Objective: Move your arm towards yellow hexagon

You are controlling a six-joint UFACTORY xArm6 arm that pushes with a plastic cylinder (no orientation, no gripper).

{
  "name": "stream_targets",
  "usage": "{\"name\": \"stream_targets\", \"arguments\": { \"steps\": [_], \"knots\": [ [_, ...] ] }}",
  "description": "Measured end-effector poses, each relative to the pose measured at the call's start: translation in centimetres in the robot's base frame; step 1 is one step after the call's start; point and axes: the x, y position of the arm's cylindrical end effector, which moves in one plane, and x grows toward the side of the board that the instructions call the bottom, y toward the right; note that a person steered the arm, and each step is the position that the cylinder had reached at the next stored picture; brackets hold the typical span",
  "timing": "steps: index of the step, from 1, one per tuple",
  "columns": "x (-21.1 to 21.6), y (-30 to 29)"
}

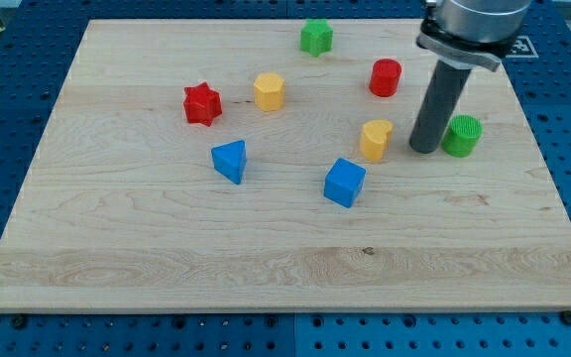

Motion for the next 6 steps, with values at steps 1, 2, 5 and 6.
{"name": "stream_targets", "arguments": {
  "steps": [1,2,5,6],
  "knots": [
    [0.0,-3.3],
    [-0.2,-5.7],
    [-6.6,-6.6],
    [-6.8,-7.1]
  ]
}}
